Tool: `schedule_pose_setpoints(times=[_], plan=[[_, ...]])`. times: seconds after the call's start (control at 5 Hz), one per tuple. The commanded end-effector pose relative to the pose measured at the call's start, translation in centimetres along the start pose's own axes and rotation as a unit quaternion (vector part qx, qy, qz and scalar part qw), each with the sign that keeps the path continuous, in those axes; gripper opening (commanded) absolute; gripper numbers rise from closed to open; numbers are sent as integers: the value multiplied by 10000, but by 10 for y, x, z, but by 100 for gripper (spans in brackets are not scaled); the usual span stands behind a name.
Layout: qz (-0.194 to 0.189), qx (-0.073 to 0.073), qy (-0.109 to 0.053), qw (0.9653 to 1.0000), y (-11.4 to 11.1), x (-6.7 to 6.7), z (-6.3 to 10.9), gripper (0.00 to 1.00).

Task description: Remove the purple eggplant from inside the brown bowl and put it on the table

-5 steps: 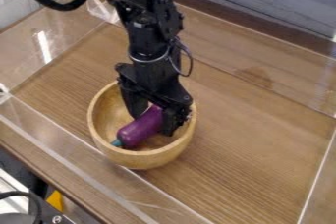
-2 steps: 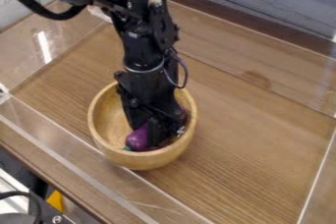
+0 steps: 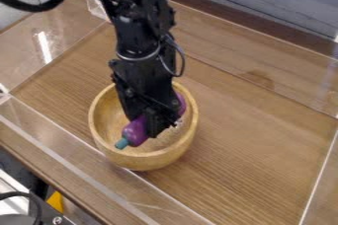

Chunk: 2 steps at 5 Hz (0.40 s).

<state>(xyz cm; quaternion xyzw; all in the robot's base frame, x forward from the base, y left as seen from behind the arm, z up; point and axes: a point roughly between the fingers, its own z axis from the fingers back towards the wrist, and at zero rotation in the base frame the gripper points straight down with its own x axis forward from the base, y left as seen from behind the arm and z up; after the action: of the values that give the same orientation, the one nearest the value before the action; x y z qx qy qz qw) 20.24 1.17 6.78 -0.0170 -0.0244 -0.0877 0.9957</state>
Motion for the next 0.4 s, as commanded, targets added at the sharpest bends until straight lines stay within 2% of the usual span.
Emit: schedule_pose_setpoints(times=[0.0, 0.2], plan=[[-117, 39, -196, 9997, -2, 10, 3, 0], [-277, 16, -182, 9994, -7, 14, -3, 0]])
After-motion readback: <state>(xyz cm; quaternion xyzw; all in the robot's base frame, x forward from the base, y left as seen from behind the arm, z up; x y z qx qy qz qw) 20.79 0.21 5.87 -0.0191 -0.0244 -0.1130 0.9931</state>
